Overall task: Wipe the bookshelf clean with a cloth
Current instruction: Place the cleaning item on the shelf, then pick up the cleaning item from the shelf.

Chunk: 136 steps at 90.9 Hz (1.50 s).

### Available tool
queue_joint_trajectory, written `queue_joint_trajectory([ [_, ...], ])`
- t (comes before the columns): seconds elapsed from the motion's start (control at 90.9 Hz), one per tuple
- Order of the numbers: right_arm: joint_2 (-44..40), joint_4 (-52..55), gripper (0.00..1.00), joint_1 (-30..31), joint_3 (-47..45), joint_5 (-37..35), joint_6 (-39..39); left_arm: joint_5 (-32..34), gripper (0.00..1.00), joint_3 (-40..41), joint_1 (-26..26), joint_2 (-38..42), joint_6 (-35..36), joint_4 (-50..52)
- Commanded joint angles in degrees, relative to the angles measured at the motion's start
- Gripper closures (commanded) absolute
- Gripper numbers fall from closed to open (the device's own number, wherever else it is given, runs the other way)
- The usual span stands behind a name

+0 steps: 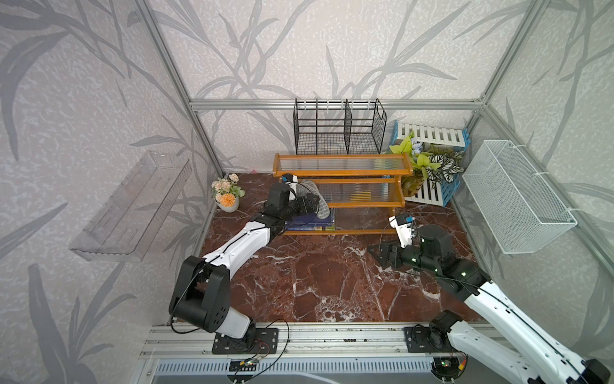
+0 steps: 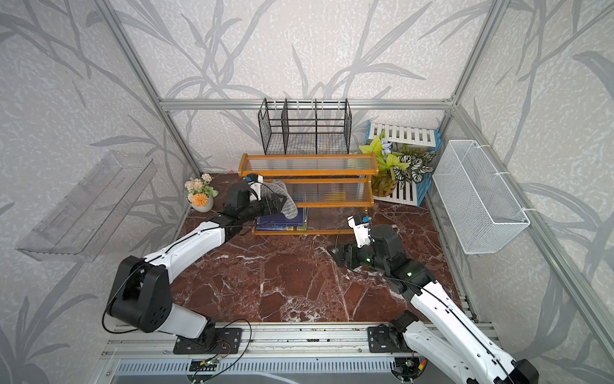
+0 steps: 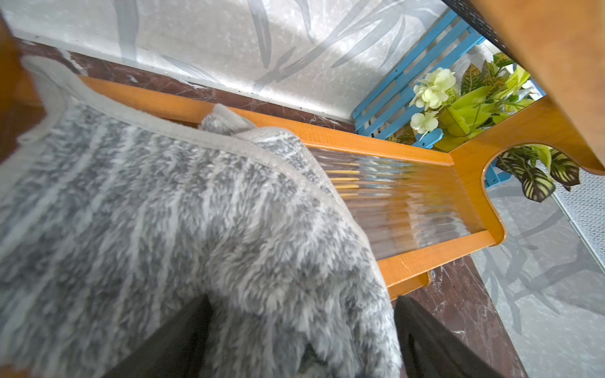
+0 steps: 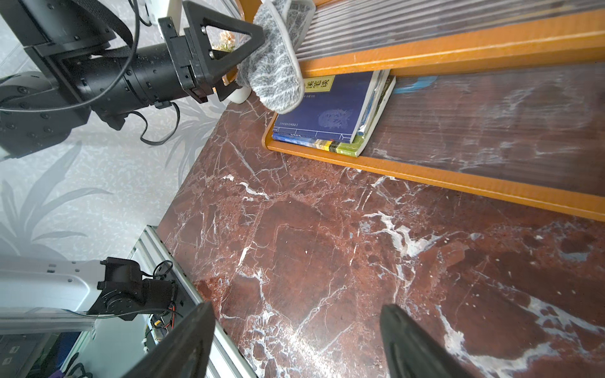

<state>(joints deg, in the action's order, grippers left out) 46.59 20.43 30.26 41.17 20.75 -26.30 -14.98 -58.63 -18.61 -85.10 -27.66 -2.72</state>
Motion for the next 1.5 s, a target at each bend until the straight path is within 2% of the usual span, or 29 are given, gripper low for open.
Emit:
queue_joint_trajectory([
  [0.0,0.9,-3.4,0.16,0.4,-0.6,1.0,1.4,2.9,0.00,1.5,0.3,2.5,-0.3,4.1],
  [0.154,2.7,-5.2,0.16,3.8,0.7,-3.7,3.8,6.2,0.00,3.7,0.7,5.0,-1.4,3.5],
  [0.242,4.3,-6.0,0.15,7.2,1.9,-6.9,5.9,5.4,0.00,3.5,0.8,5.2,-1.5,3.3],
  [0.352,6.2,-7.8,0.14,9.8,2.9,-7.4,7.2,2.9,0.00,4.1,0.8,6.2,-1.9,1.1],
  [0.484,9.0,-13.7,0.14,11.1,3.0,-7.0,7.6,3.0,0.00,5.2,1.0,6.9,-2.8,-2.0],
  [0.682,18.8,-22.7,0.14,16.4,6.5,-12.5,14.2,-0.3,0.00,4.9,1.5,5.7,-4.3,-3.3],
  [0.924,31.4,-23.8,0.13,16.7,16.6,-12.7,14.9,-4.0,0.00,7.0,1.5,9.2,-6.0,-4.7],
  [1.067,39.3,-29.2,0.13,16.7,19.8,-14.4,14.8,-1.3,0.00,7.9,1.5,12.7,-5.3,-0.4],
  [1.265,47.2,-33.7,0.13,16.7,25.0,-14.1,15.8,4.1,0.00,10.8,1.5,21.7,-4.2,3.7],
  [1.364,50.5,-34.1,0.13,16.8,28.5,-14.3,16.1,10.0,0.00,11.3,1.8,24.0,-3.7,7.9],
  [1.485,56.2,-34.1,0.14,17.0,32.9,-16.5,16.0,13.6,0.00,14.9,5.2,25.1,-5.9,7.8],
])
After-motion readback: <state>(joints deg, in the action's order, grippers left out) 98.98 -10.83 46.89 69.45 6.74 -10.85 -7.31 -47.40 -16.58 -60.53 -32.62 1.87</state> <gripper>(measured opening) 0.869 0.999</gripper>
